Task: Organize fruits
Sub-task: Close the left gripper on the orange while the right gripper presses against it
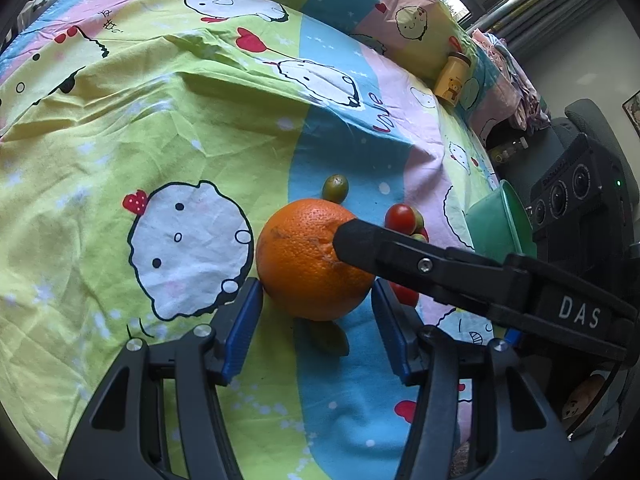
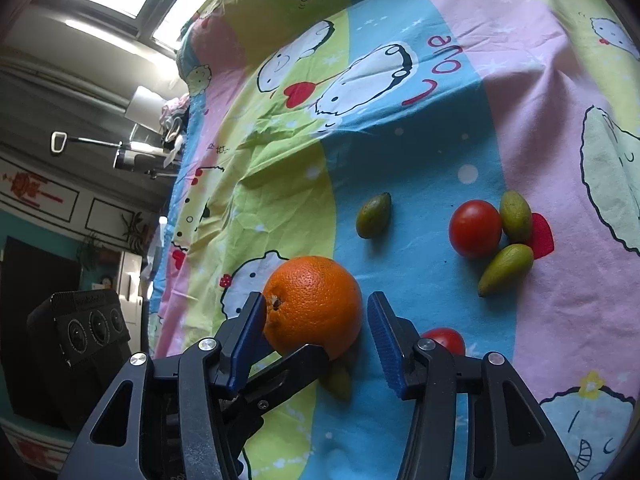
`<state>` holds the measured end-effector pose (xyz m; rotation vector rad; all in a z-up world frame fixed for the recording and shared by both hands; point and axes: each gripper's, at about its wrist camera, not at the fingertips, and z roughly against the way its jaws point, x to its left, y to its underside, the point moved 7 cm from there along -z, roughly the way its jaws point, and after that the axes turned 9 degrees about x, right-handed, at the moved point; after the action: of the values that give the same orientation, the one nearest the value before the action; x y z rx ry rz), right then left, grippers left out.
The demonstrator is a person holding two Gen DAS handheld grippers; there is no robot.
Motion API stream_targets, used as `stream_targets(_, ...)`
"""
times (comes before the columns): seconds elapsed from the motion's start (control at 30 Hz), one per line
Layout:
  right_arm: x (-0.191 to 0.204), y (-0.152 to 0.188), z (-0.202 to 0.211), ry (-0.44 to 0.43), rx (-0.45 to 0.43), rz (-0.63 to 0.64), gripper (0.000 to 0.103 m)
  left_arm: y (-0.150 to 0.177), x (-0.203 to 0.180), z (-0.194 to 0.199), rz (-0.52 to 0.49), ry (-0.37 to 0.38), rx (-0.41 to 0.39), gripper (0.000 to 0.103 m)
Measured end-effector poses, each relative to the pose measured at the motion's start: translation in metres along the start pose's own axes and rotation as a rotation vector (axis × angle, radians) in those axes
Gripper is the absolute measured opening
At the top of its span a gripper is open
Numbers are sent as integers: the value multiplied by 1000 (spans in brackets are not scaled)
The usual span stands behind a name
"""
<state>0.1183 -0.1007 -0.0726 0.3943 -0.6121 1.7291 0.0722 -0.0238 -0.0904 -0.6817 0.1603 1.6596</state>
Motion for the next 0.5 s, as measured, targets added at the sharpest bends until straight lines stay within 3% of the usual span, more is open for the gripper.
stream_targets(0.5,3,-2,-11,2,0,35,56,-1,-2,-6,0,-16,-20,58)
